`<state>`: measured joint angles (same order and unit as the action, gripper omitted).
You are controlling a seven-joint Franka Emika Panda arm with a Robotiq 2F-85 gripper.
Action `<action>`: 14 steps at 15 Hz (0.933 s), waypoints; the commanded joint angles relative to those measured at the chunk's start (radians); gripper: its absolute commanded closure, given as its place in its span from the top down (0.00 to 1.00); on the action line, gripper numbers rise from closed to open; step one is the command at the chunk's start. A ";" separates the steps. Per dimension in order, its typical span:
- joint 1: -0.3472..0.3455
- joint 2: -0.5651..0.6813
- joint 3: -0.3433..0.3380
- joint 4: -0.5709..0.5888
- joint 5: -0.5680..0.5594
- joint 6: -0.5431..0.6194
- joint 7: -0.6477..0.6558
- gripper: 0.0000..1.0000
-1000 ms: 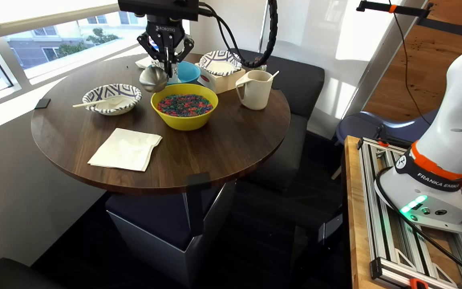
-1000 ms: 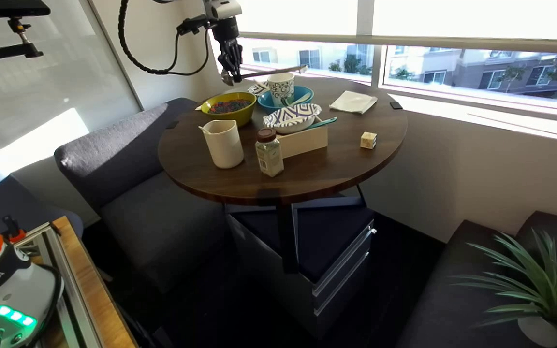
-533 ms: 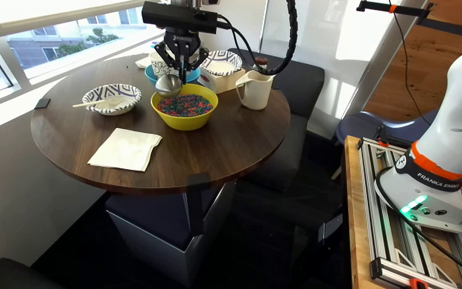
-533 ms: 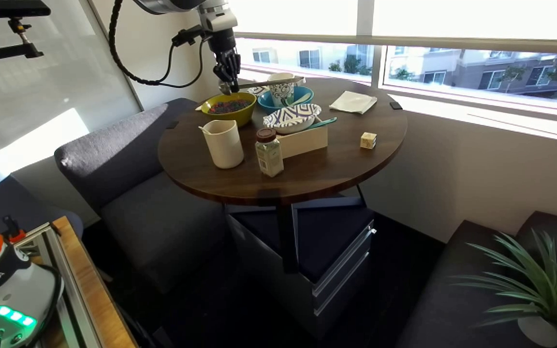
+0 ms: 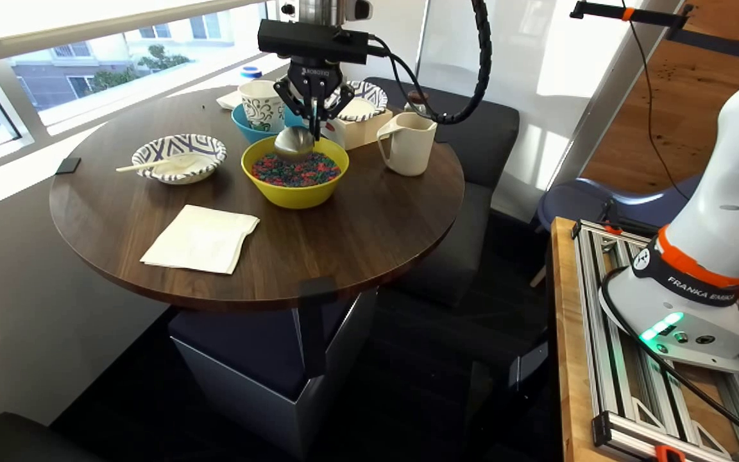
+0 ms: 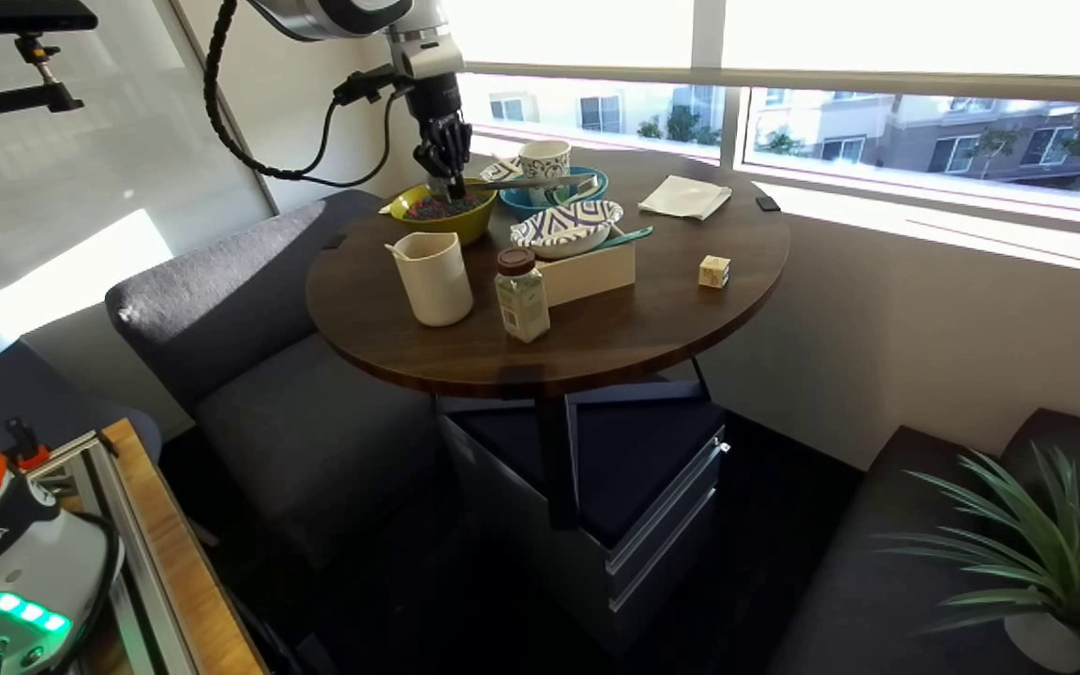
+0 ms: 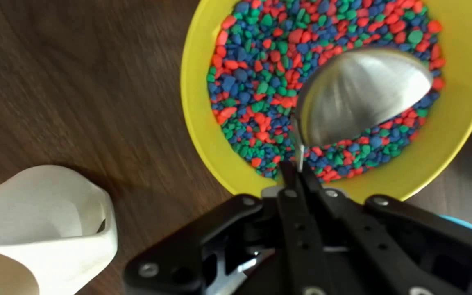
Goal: Use the silver ladle to place cereal from the yellow bowl into the coffee cup.
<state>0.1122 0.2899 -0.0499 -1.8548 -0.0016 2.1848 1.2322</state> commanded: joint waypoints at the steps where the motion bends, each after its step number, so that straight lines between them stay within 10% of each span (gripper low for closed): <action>1: -0.013 -0.015 0.003 -0.047 0.003 0.042 0.004 0.01; 14: -0.007 0.035 -0.006 -0.014 -0.035 0.023 0.022 0.01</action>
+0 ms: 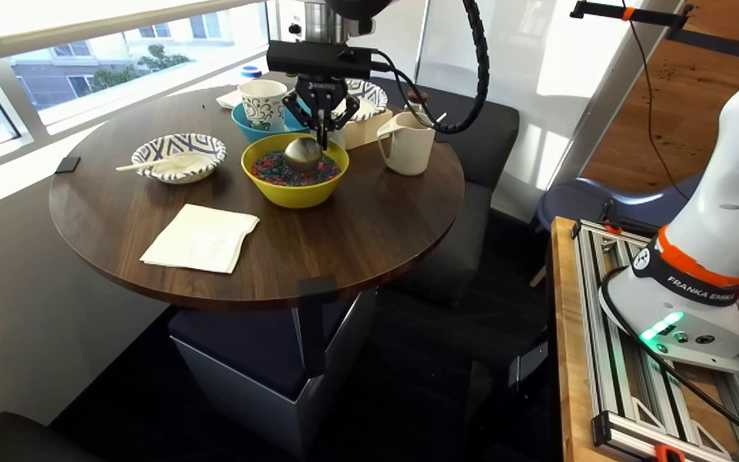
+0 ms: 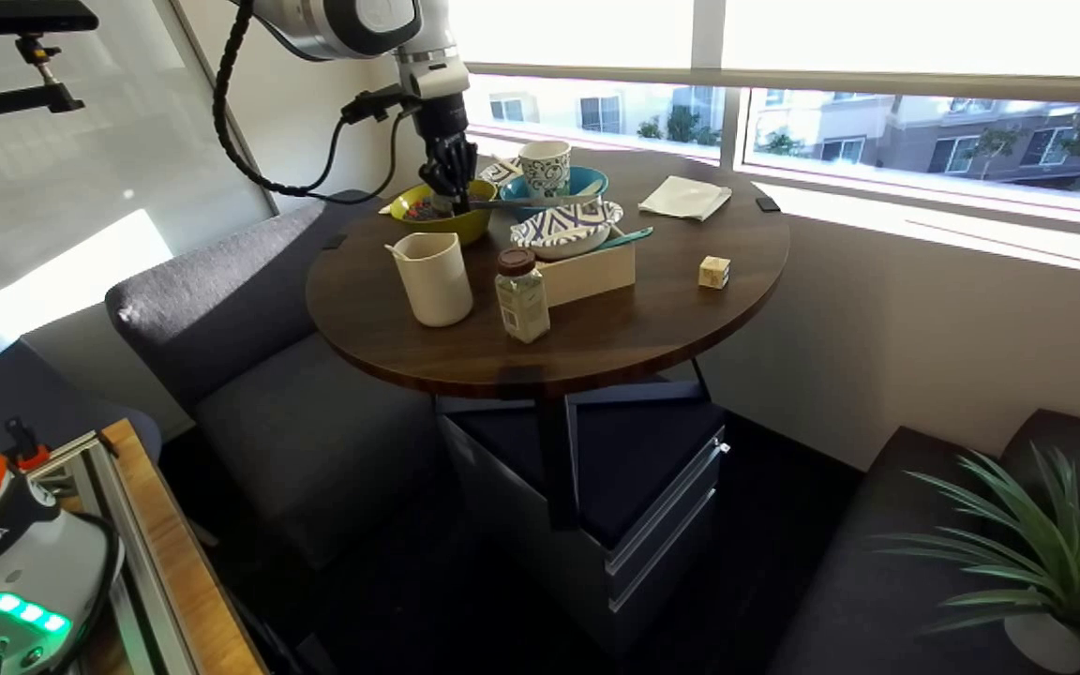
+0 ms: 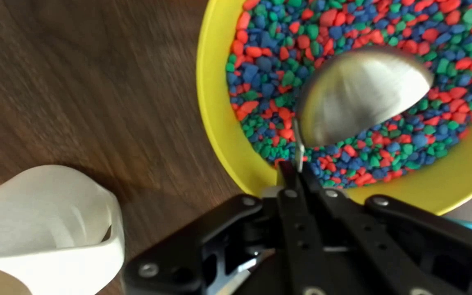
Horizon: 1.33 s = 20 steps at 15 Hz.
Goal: Use the silver ladle to place cereal from the yellow bowl into the coffee cup.
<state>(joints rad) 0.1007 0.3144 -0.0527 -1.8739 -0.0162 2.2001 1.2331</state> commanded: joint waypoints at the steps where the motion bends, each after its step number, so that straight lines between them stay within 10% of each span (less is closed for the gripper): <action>1: 0.004 0.008 -0.002 0.004 -0.019 0.008 0.018 0.25; 12: 0.027 -0.131 0.013 -0.041 -0.111 0.004 0.003 1.00; 20: -0.035 -0.349 0.032 -0.137 -0.117 -0.219 -0.506 1.00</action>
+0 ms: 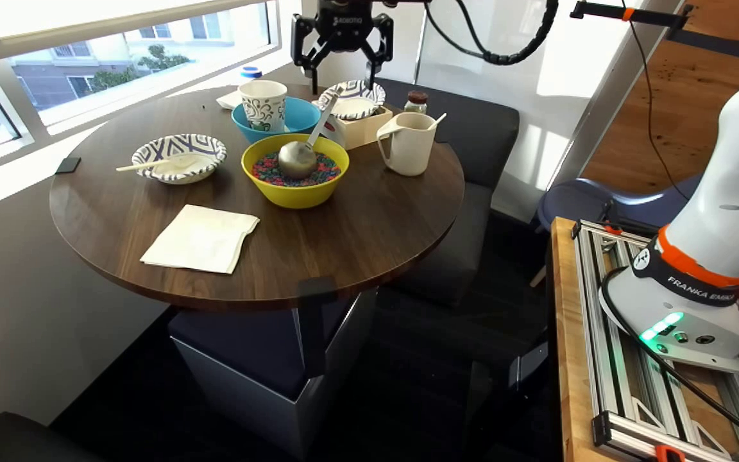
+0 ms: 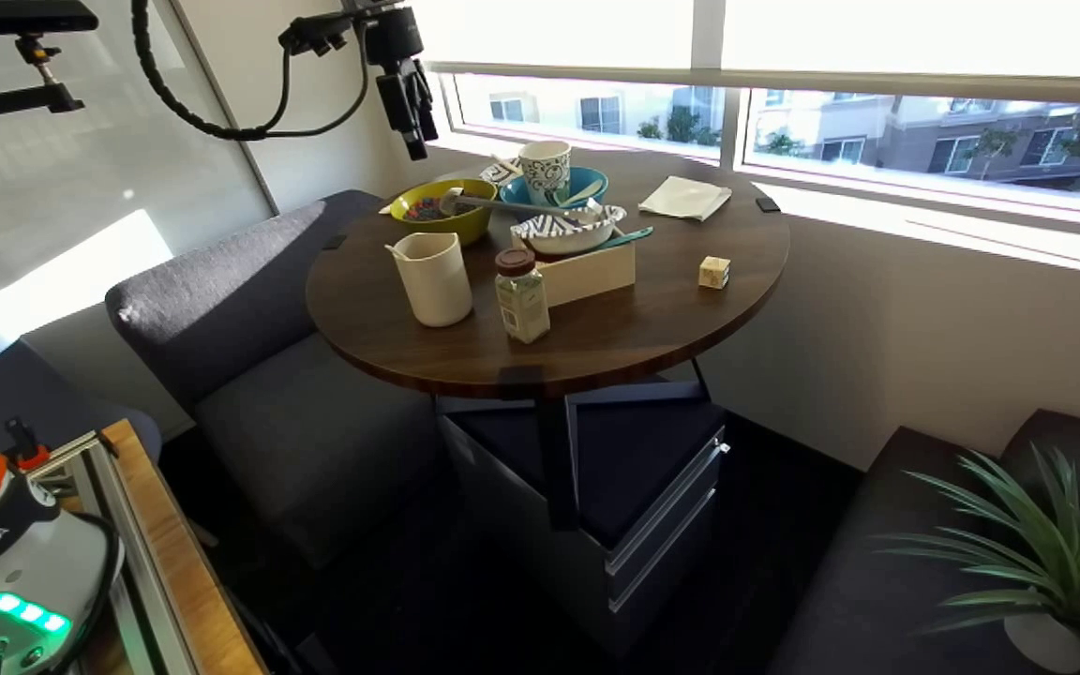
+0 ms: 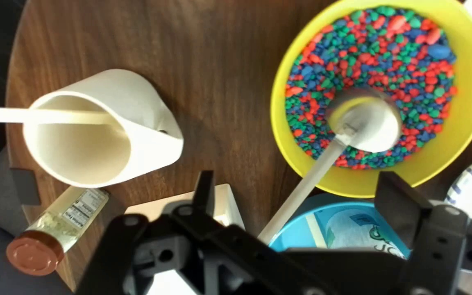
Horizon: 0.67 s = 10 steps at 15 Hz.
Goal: Use the silver ladle to place cereal from the yellow bowl into the coffee cup.
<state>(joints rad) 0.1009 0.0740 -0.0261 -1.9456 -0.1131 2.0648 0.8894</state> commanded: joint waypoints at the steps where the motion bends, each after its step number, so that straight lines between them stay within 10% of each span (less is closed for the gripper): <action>1: -0.045 -0.138 0.004 -0.069 -0.038 -0.128 -0.223 1.00; 10: -0.115 -0.294 0.029 -0.058 -0.225 -0.319 -0.473 1.00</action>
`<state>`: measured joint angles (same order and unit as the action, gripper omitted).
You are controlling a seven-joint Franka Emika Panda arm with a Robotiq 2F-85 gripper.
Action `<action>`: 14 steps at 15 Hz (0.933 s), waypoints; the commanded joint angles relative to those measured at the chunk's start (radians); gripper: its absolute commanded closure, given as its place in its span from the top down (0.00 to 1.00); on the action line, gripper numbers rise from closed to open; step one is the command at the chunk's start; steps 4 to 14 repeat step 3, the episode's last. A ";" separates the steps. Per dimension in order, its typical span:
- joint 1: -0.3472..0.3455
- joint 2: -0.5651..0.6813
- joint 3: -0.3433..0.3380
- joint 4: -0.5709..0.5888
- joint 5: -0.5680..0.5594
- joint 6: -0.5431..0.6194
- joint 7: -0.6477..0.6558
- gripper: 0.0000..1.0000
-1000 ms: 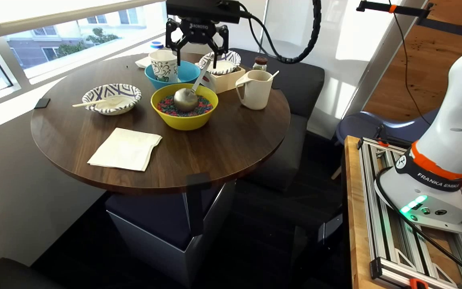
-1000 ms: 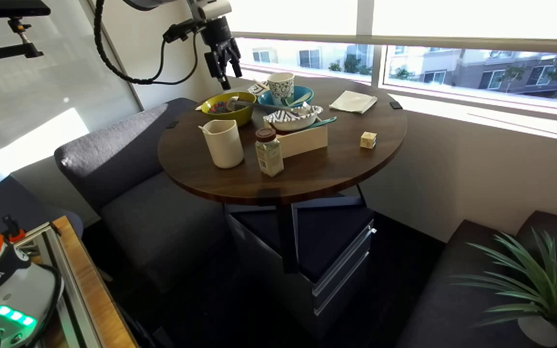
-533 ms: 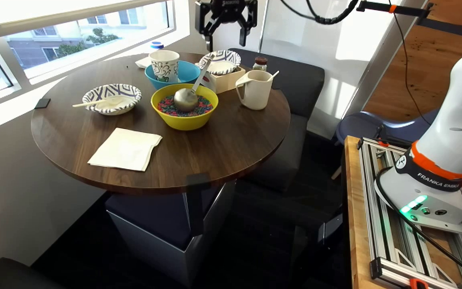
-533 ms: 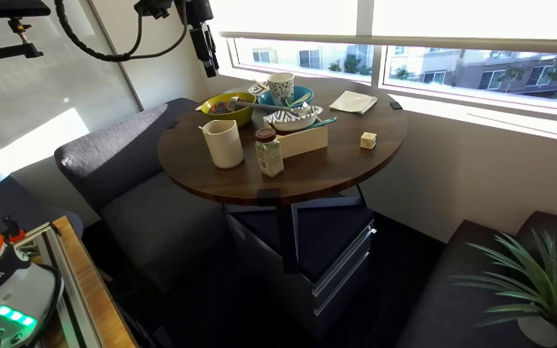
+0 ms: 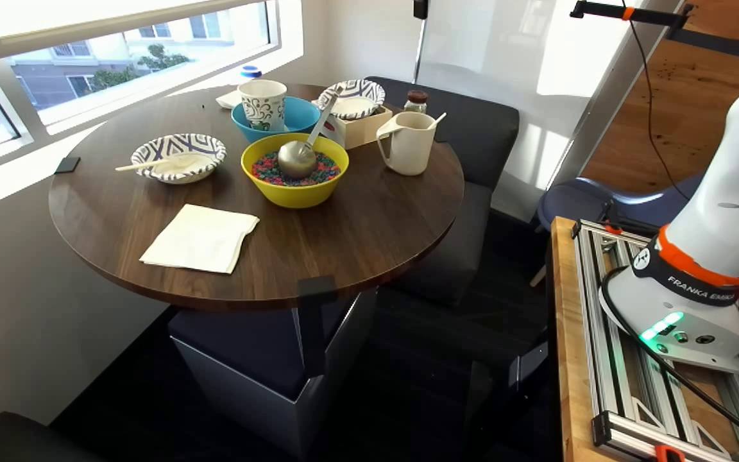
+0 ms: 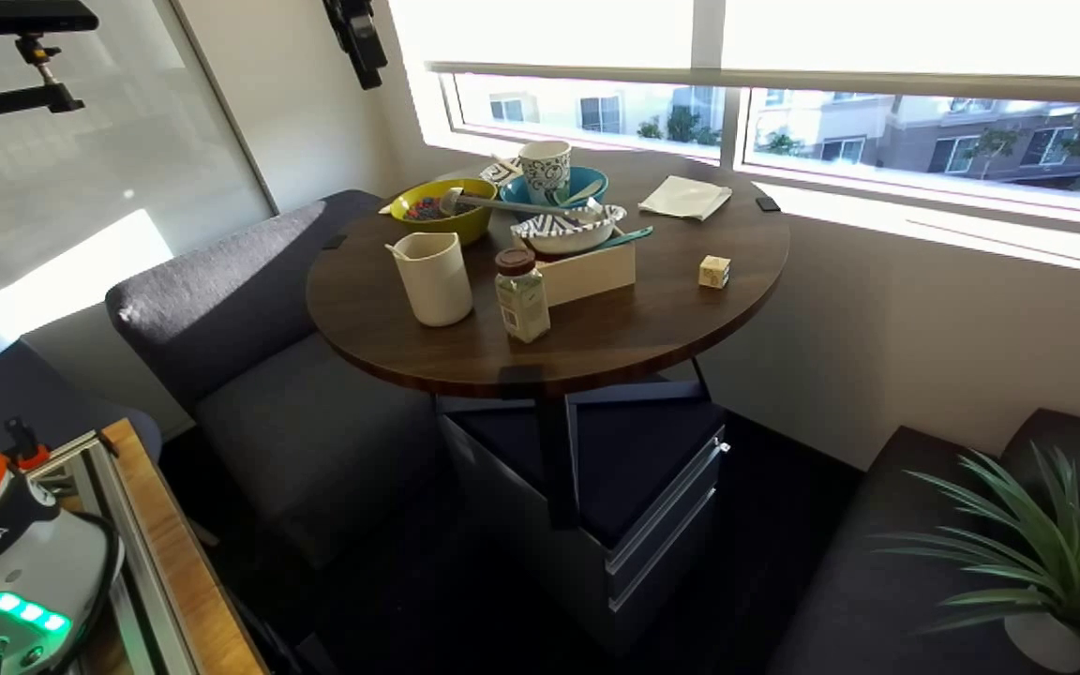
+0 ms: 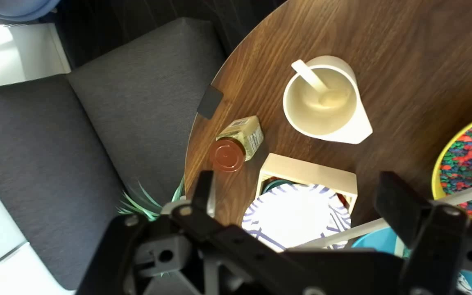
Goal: Use the silver ladle to place cereal from the yellow bowl into the coffee cup.
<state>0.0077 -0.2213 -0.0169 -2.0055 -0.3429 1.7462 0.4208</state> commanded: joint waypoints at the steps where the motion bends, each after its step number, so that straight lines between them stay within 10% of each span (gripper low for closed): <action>1: -0.024 -0.003 0.021 0.003 0.006 -0.001 -0.004 1.00; 14: -0.024 0.007 0.021 0.006 0.005 -0.001 -0.004 1.00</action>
